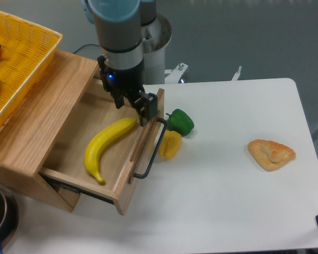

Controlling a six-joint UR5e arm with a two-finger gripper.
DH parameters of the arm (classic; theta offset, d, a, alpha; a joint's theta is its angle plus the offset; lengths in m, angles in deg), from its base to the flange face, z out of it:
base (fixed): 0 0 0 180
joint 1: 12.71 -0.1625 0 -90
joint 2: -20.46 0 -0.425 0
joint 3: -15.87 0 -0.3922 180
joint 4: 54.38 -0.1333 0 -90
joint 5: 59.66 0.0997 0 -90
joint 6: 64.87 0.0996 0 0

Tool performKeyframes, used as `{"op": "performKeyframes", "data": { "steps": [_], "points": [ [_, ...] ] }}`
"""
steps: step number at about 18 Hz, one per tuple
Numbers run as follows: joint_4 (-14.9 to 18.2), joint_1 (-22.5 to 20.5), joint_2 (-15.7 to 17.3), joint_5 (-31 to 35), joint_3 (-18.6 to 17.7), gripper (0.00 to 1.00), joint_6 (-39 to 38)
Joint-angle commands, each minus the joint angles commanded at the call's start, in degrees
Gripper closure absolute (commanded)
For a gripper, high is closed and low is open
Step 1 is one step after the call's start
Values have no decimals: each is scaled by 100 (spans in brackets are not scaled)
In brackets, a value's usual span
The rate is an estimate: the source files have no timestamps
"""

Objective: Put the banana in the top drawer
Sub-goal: 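Raise the open gripper up out of the drawer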

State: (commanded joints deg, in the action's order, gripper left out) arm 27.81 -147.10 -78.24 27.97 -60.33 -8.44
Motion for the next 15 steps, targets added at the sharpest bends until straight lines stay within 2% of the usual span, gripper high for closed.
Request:
{"op": "performKeyframes", "data": {
  "steps": [4,5,7,10,15],
  "points": [
    [-264,-176,-26,-26,-96,0,0],
    [-413,-254,-18,-87,-227,0,0],
    [-957,-483,-9,-289,-395,0,-96],
    [-1029,-642,0,-685,-422,0,0],
    [-986,-774,0,-650,-466,0,-53]
  ]
}}
